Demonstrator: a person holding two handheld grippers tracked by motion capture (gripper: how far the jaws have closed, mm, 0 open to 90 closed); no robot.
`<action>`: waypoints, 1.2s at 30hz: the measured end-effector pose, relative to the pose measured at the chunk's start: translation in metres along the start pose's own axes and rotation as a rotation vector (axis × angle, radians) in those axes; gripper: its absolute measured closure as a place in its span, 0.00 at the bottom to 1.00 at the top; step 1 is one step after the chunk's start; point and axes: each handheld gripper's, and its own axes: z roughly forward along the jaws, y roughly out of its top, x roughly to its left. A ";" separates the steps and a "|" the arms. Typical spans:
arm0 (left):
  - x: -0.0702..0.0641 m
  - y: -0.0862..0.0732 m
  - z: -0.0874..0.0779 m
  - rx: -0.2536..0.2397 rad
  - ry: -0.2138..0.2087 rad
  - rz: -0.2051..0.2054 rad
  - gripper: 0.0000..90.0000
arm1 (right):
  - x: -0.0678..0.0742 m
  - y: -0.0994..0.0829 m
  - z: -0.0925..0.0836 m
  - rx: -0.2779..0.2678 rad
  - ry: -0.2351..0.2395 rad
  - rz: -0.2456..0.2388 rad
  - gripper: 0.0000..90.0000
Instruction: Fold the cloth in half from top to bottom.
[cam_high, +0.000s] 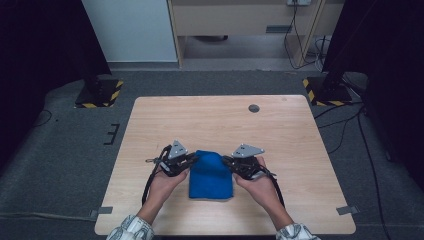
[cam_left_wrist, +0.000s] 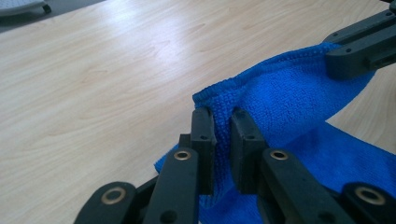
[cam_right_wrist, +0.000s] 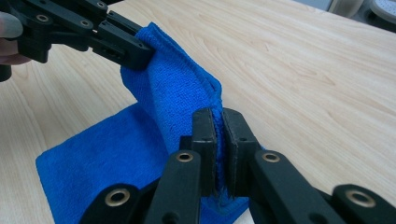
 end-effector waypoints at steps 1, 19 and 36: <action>-0.001 -0.001 0.000 0.000 -0.002 0.003 0.90 | 0.001 -0.001 0.000 0.002 0.001 0.001 0.94; -0.008 -0.025 -0.005 0.003 -0.030 -0.013 0.87 | 0.012 -0.024 0.001 0.028 0.036 -0.002 0.93; -0.010 -0.040 -0.012 0.025 -0.051 -0.010 0.80 | 0.021 -0.037 -0.001 0.037 0.054 -0.006 0.93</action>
